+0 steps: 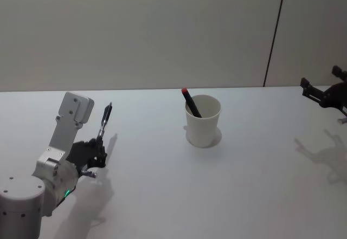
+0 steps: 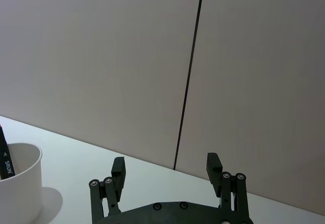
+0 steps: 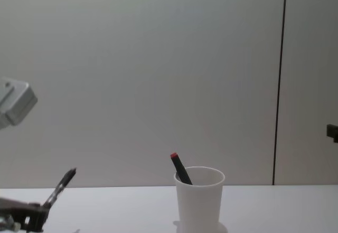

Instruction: Place the pen into the pen holder.

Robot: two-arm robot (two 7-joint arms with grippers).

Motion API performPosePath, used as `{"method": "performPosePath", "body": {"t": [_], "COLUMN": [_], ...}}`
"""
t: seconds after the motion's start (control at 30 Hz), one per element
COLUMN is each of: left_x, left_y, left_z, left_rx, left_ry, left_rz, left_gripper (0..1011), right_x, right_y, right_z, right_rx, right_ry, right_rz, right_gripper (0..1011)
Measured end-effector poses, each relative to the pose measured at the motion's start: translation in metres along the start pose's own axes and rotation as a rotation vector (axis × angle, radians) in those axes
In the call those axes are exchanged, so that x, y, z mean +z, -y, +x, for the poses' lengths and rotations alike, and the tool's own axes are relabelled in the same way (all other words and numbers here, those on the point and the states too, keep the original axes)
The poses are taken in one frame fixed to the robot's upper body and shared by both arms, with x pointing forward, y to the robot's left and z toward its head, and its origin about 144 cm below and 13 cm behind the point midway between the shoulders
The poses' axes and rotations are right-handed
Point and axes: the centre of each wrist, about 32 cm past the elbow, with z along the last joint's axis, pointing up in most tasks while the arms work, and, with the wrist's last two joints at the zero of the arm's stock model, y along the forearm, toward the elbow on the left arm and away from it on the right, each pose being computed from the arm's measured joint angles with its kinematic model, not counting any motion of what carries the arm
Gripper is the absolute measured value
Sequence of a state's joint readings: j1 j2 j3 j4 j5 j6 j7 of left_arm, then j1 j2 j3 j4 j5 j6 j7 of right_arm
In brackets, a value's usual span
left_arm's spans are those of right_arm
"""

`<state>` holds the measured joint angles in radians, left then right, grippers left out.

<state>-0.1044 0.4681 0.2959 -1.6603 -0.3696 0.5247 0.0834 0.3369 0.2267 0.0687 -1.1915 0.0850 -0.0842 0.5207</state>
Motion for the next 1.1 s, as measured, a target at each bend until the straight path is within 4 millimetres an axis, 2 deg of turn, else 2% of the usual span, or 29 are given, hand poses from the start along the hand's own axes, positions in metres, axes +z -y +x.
{"method": "performPosePath", "body": {"t": [0.47, 1.1], "left_x": [0.014, 0.029], "left_y": [-0.01, -0.012], "left_z": [-0.007, -0.014], "left_rx": [-0.043, -0.141], "left_ry": [0.15, 0.289], "left_rz": [-0.198, -0.394], "left_gripper": [122, 122], "right_x": [0.0, 0.0], "right_y": [0.0, 0.0], "right_z": [0.0, 0.0], "right_rx": [0.0, 0.0], "right_ry": [0.0, 0.0], "right_rz": [0.0, 0.0], "right_gripper": [1001, 1002]}}
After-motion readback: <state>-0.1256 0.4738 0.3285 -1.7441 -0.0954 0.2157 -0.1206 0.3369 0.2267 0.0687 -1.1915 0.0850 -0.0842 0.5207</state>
